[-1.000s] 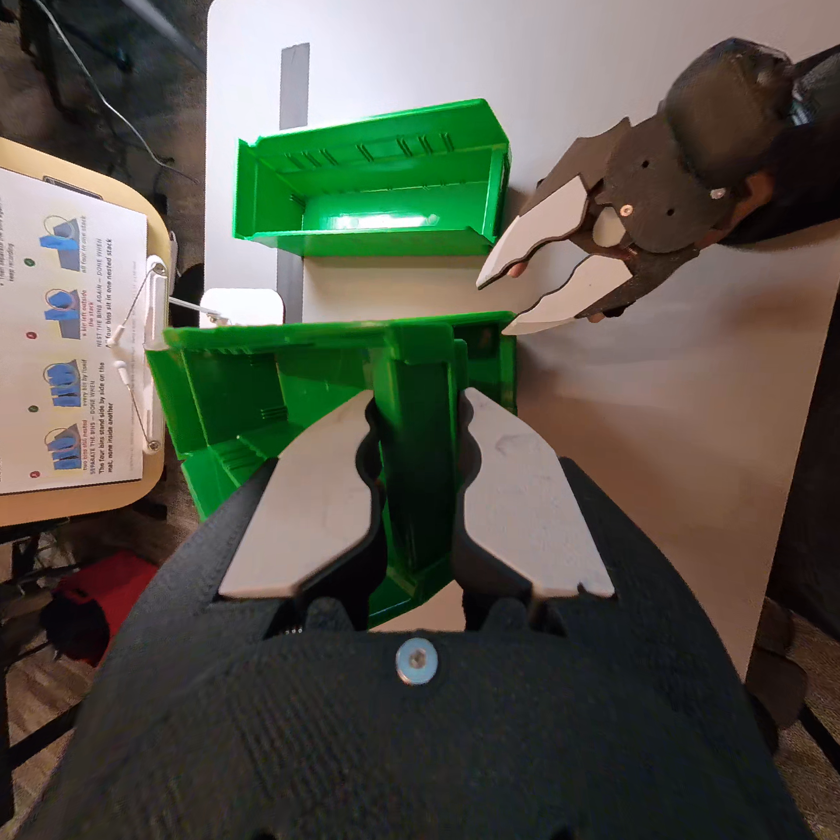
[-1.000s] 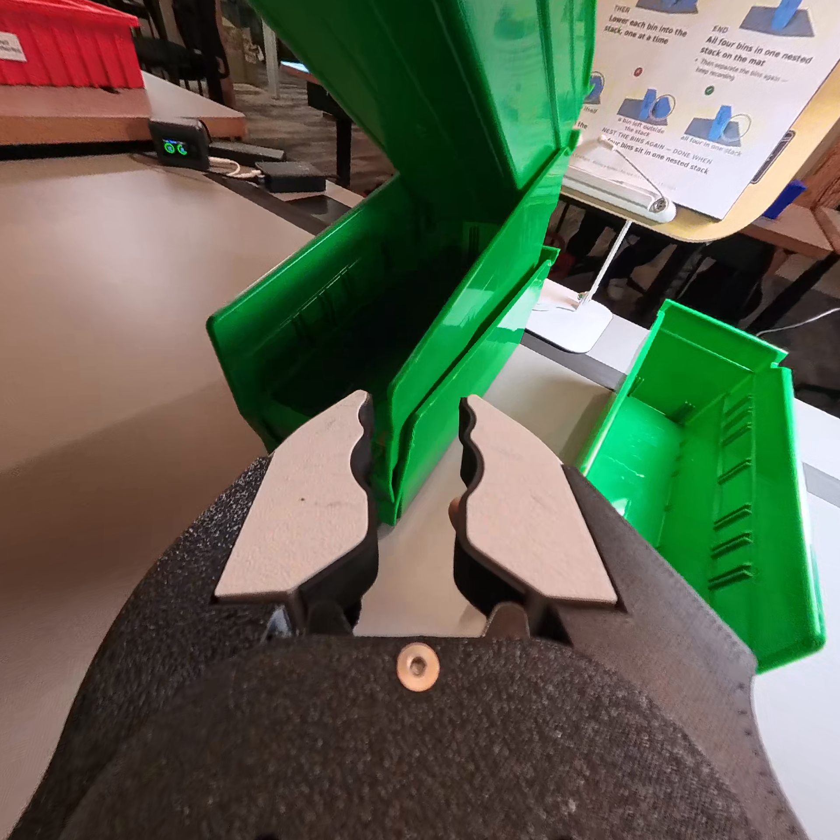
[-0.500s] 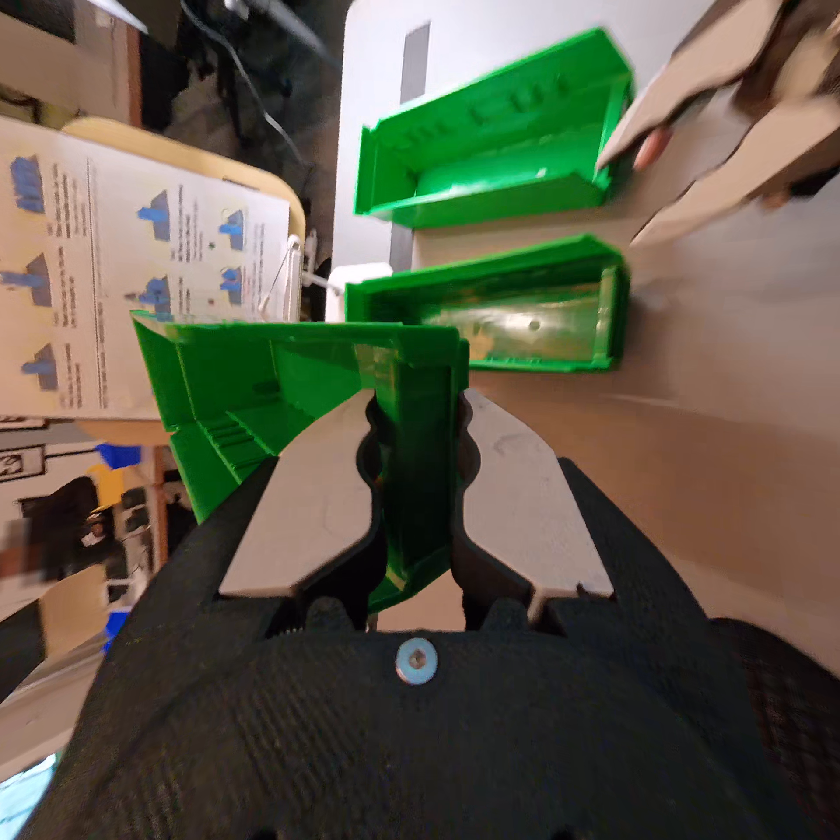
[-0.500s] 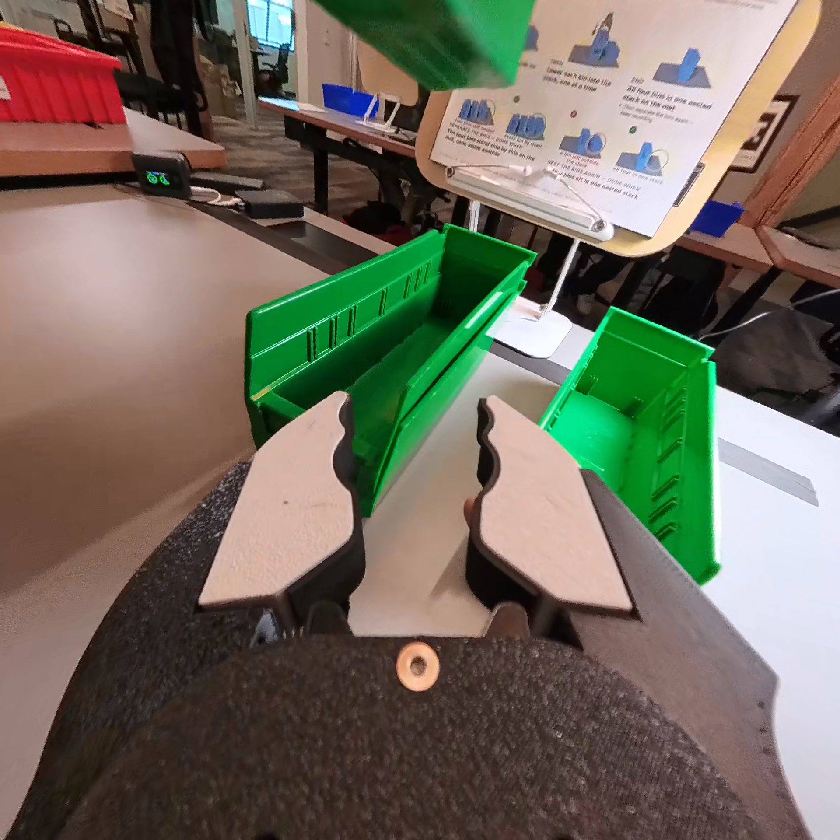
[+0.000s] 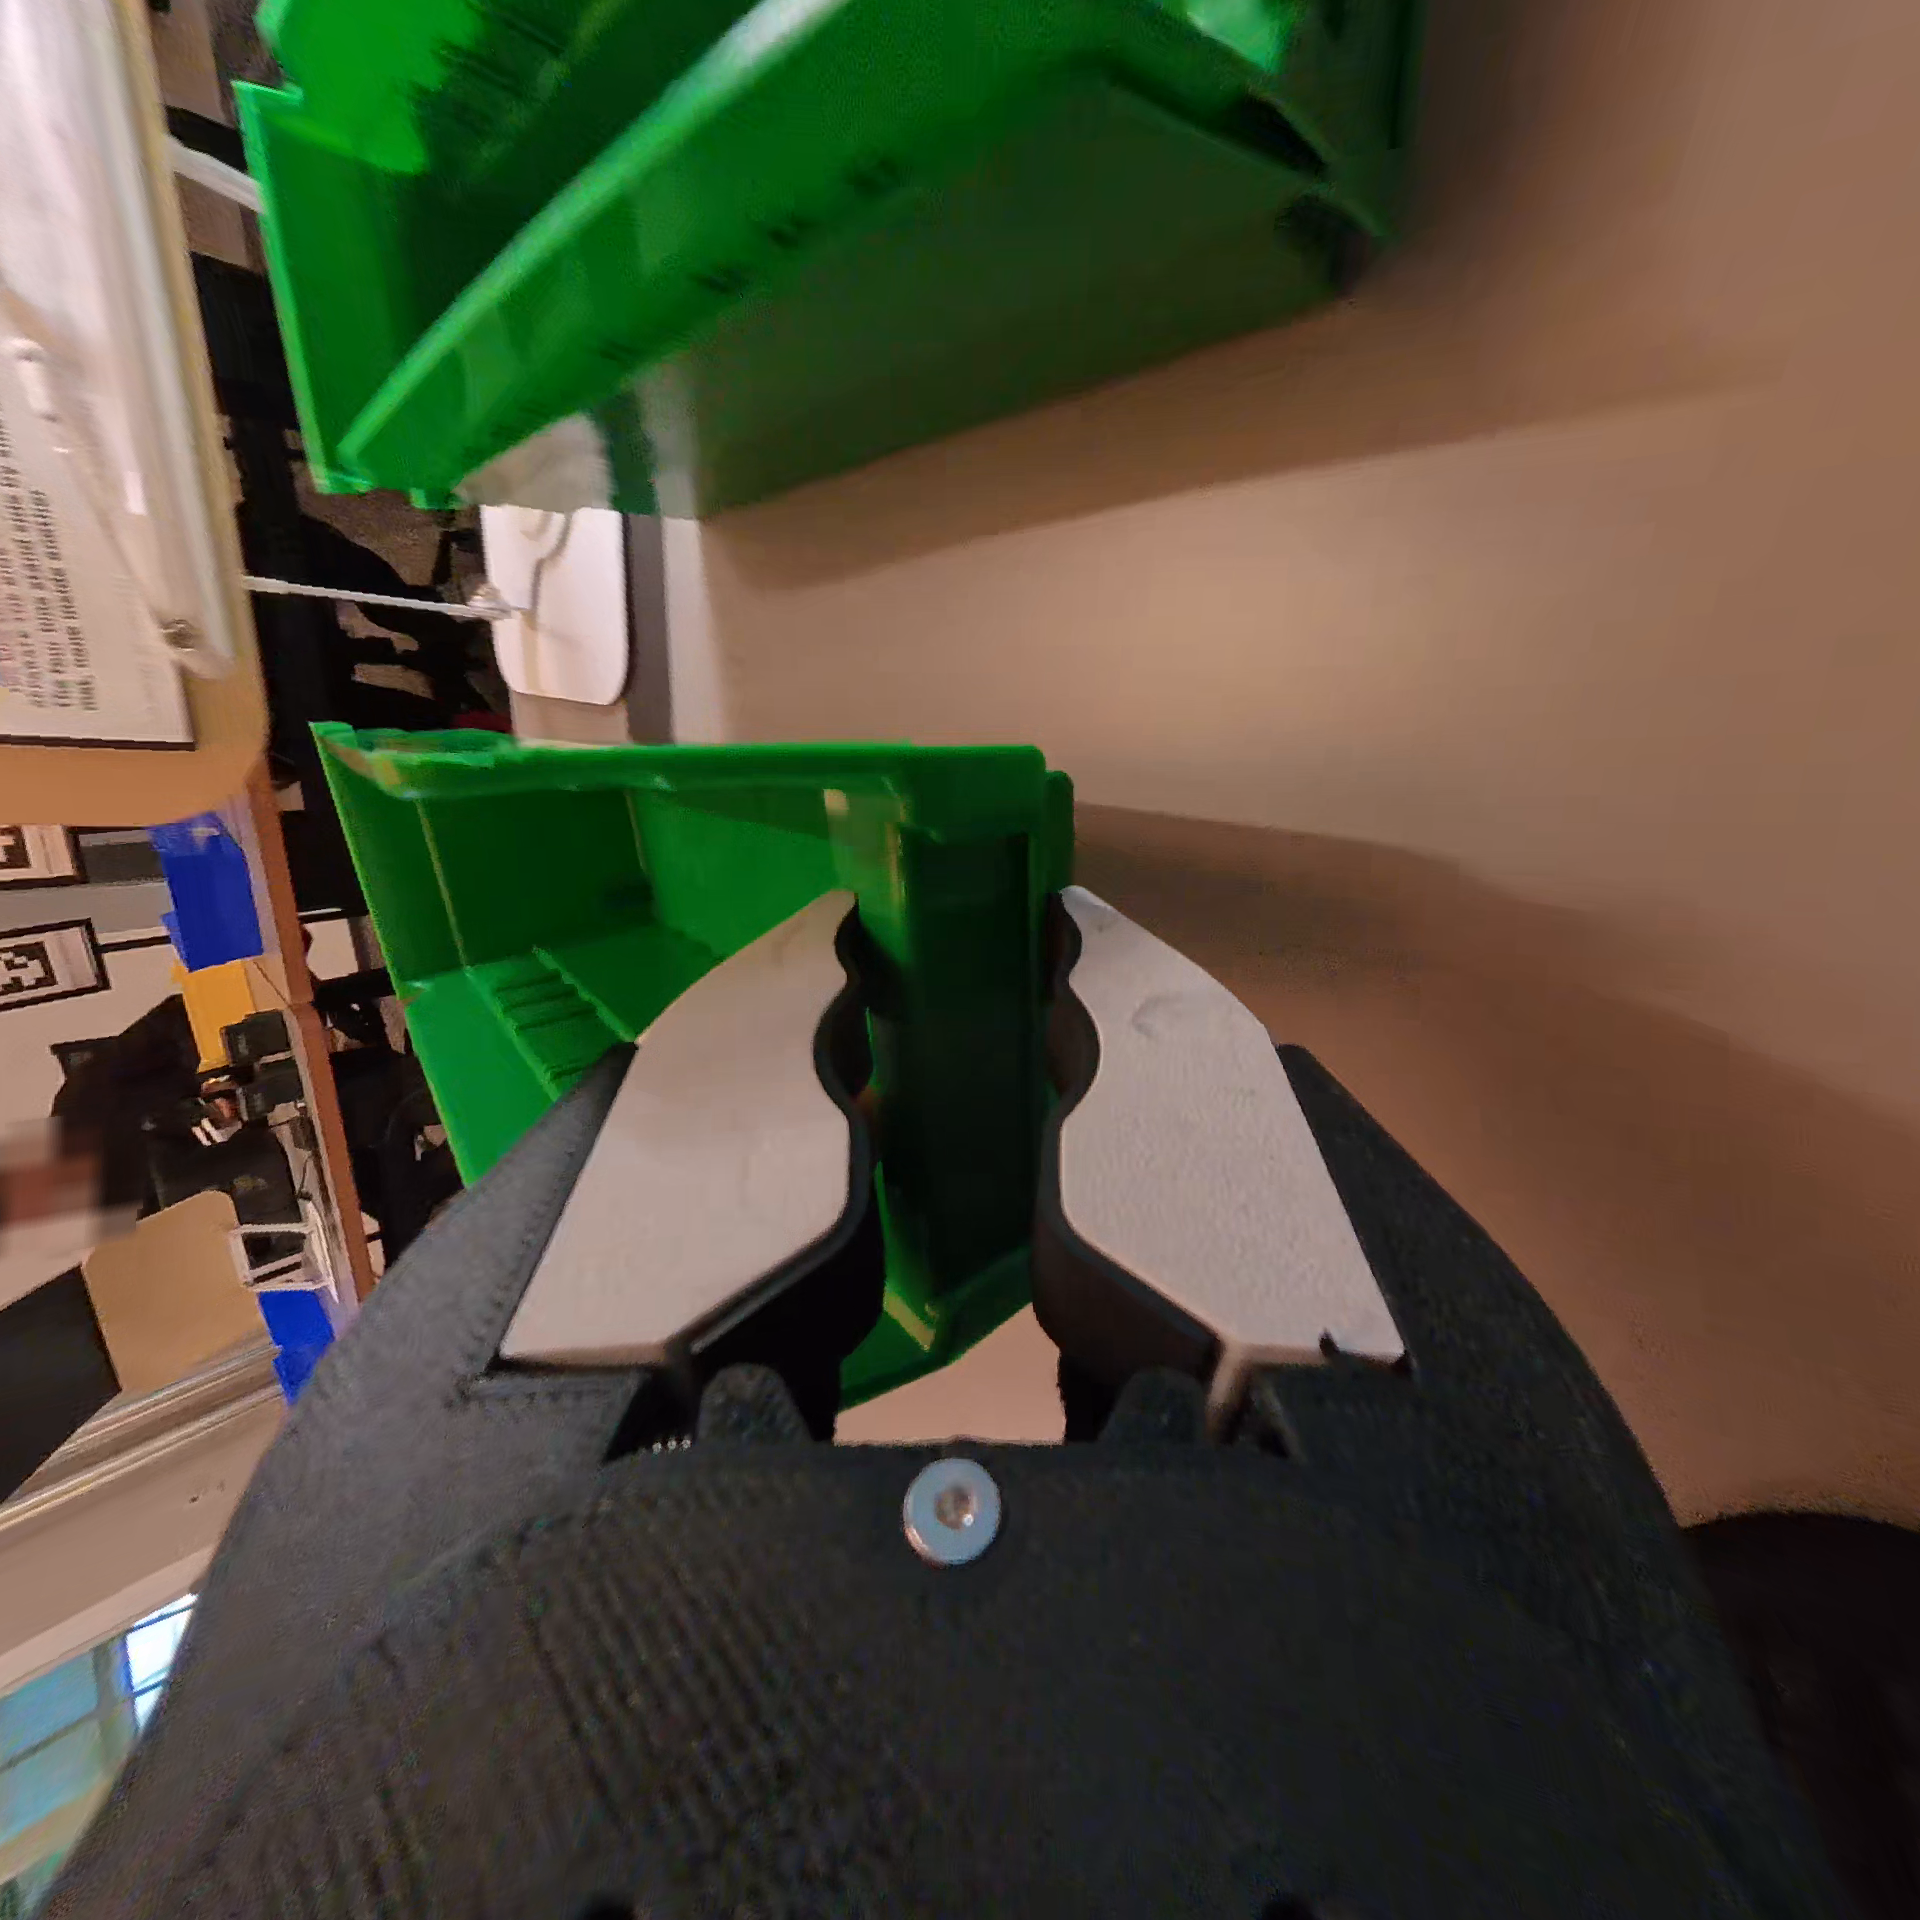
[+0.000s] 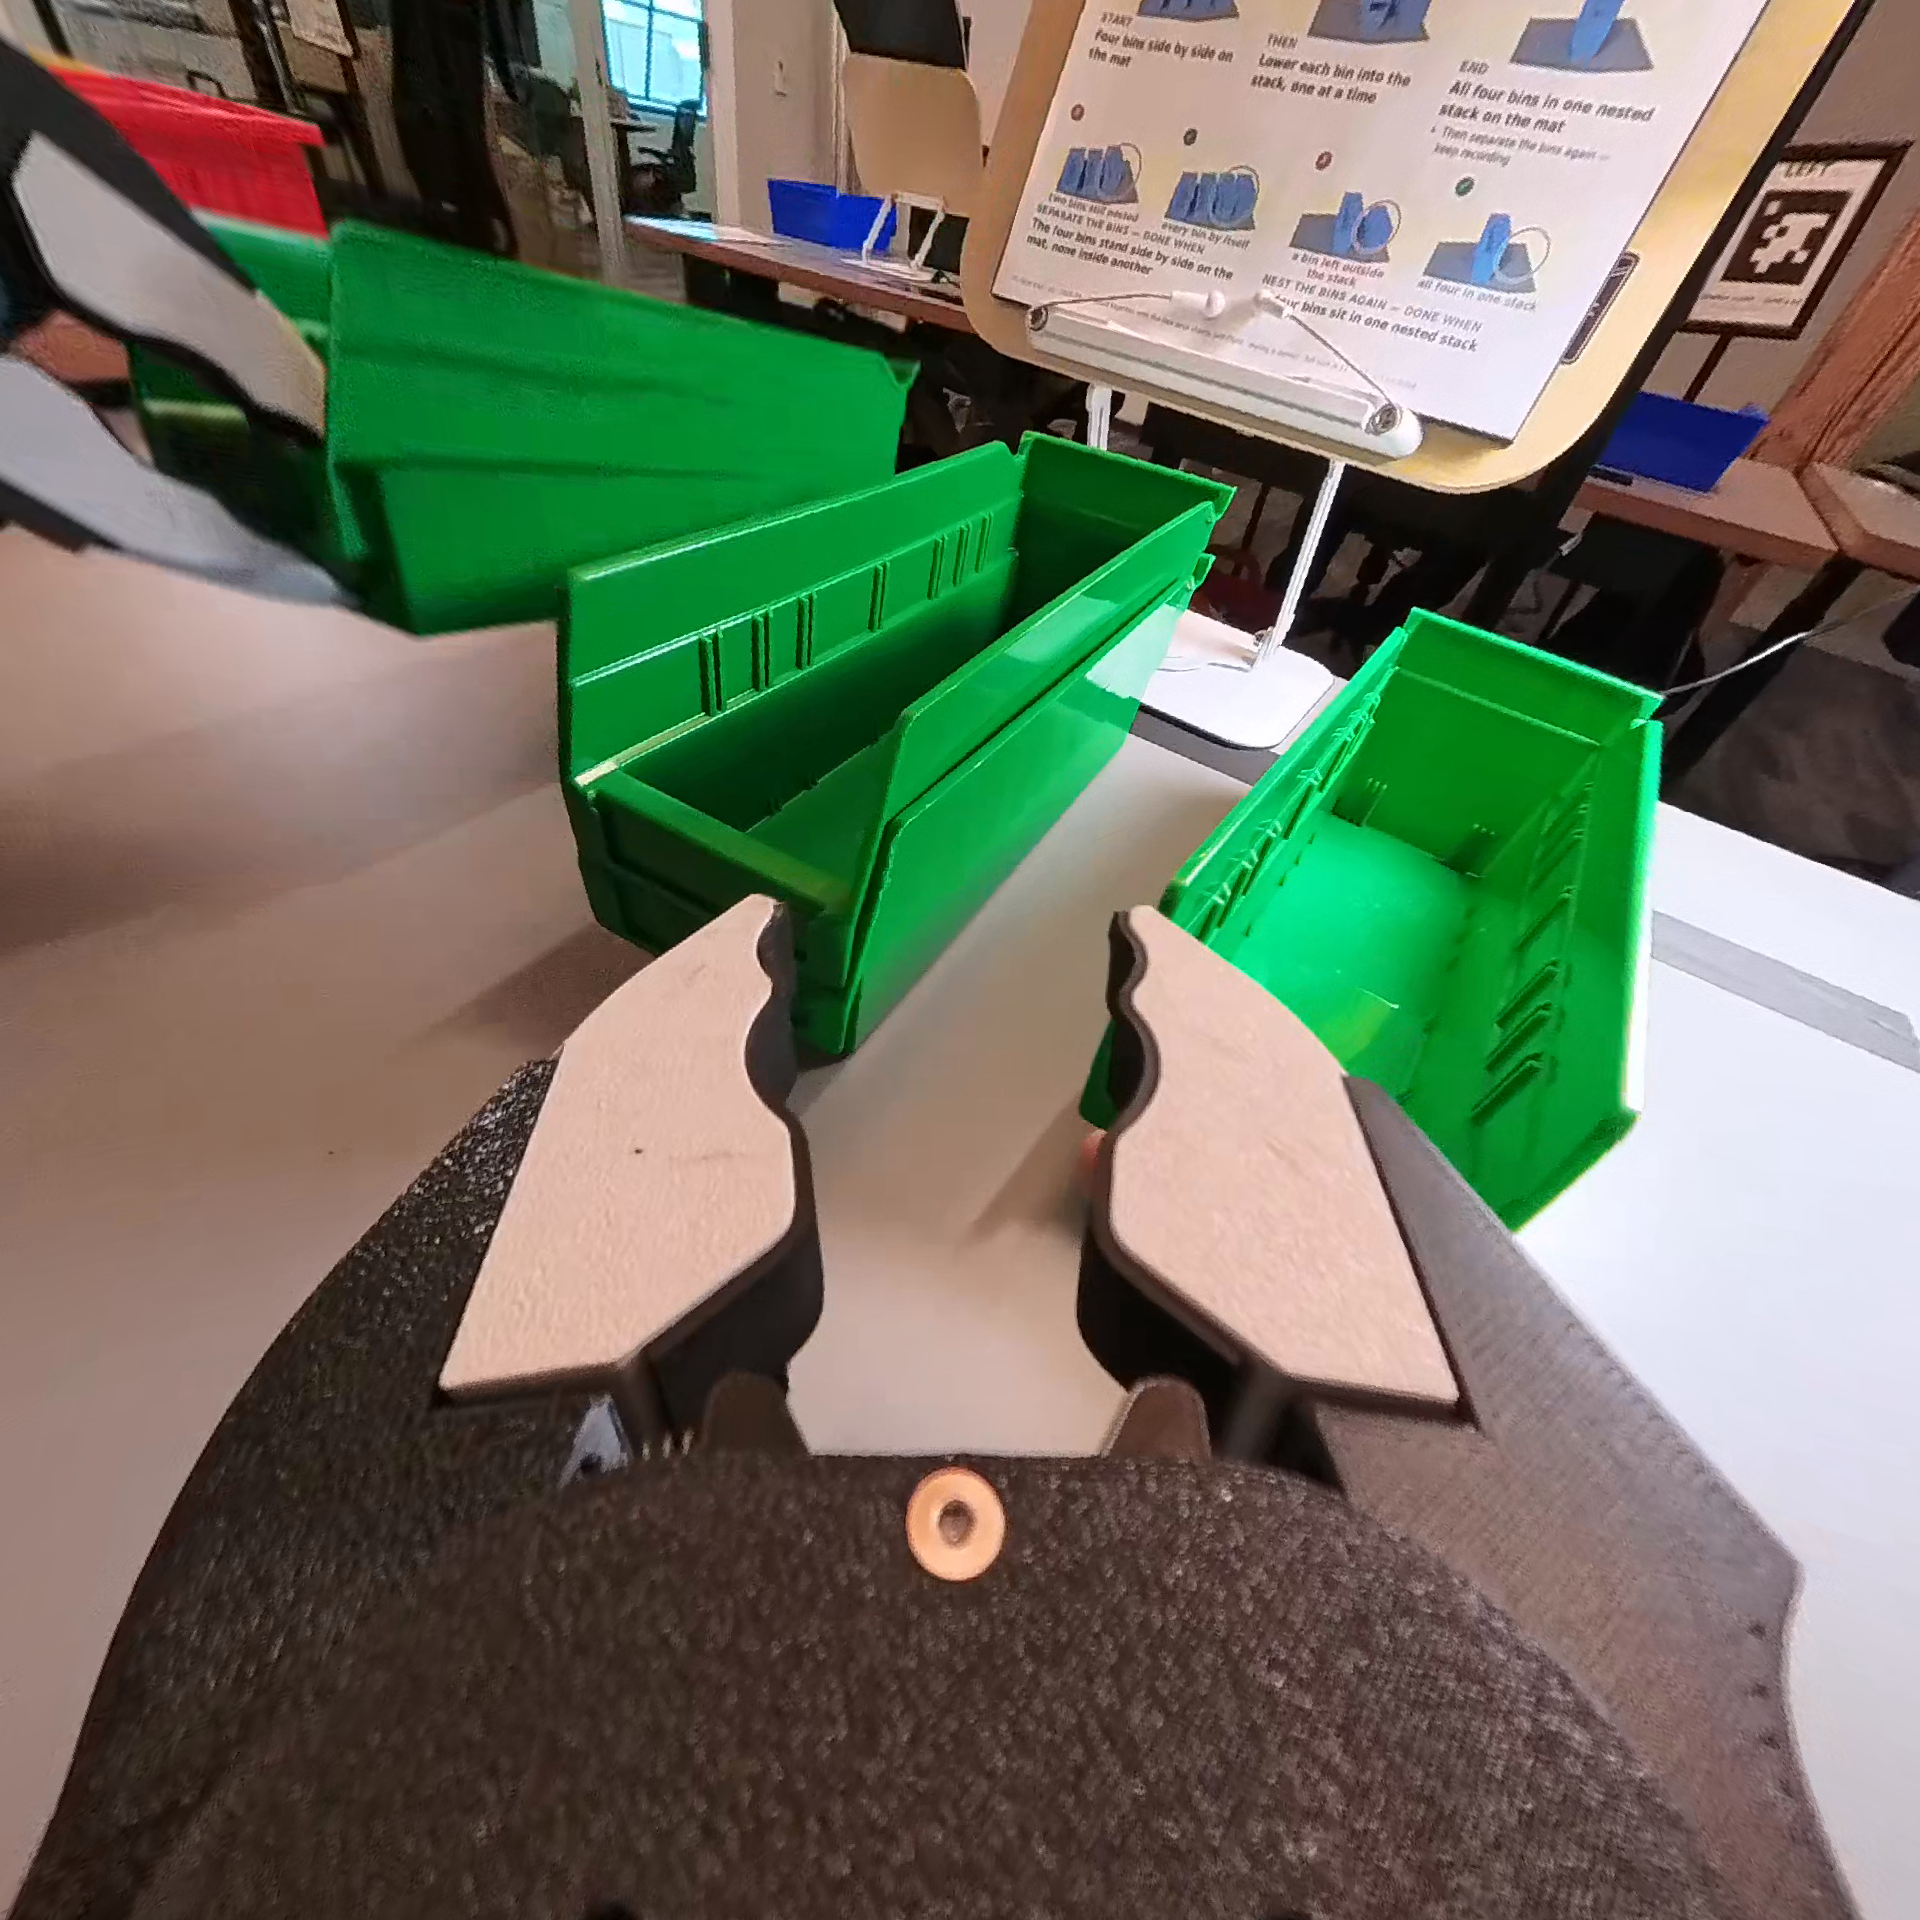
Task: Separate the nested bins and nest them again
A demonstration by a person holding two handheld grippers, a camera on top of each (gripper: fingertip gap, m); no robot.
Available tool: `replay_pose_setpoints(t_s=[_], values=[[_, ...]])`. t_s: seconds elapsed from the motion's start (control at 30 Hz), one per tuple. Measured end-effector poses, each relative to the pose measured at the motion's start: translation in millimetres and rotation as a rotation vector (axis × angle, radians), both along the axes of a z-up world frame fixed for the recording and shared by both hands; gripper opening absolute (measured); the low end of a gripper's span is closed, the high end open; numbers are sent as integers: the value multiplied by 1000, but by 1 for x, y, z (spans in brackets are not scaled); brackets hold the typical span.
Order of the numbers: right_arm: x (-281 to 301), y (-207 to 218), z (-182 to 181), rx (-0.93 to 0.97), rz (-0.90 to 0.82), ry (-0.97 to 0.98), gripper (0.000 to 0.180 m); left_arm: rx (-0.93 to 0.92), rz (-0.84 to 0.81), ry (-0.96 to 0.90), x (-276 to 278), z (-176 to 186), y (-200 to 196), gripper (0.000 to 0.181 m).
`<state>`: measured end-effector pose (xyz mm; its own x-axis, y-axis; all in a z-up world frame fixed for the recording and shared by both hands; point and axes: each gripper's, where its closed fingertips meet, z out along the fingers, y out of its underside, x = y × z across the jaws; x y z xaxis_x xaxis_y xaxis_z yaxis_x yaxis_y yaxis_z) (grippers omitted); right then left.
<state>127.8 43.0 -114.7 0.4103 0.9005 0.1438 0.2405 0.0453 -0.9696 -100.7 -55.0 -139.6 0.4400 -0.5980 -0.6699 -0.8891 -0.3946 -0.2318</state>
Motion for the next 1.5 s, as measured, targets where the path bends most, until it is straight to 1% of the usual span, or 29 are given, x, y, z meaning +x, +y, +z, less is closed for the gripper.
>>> replay_pose_setpoints(t_s=[0.1,0.17,0.4,0.5,0.63,0.7,0.8,0.93,1.0,1.1,1.2,1.33,1.5], values=[[-2,-1,-5,4,-1,-11,57,-39,-8,3,0,-28,-14,31],[-4,-3,-6,-1,7,-5,57,-23,-20,46,-3,-39,-21,31],[-9,-8,-12,-6,23,2,55,-28,6,3,3,-61,-49,31],[-16,-11,-8,4,41,-5,55,-35,17,-35,6,-69,-42,30],[-25,-17,5,68,57,-18,55,-24,30,-89,9,-75,-18,29],[-29,-19,11,104,62,-30,55,-19,31,-133,13,-76,-8,33],[-33,-20,16,172,71,-70,56,41,17,-286,27,-61,-3,43],[-41,-19,22,258,121,-160,58,221,-17,-612,43,-7,-12,47],[-47,-21,26,294,171,-220,59,313,-1,-741,39,15,-21,47],[-58,-24,31,366,256,-331,60,427,45,-858,25,33,-36,48],[-68,-30,30,402,380,-464,60,515,102,-891,6,36,-45,50],[-82,-39,20,419,537,-630,60,530,167,-909,-14,25,-48,54],[-96,-46,-16,473,656,-928,57,515,184,-891,-21,17,-46,55]])
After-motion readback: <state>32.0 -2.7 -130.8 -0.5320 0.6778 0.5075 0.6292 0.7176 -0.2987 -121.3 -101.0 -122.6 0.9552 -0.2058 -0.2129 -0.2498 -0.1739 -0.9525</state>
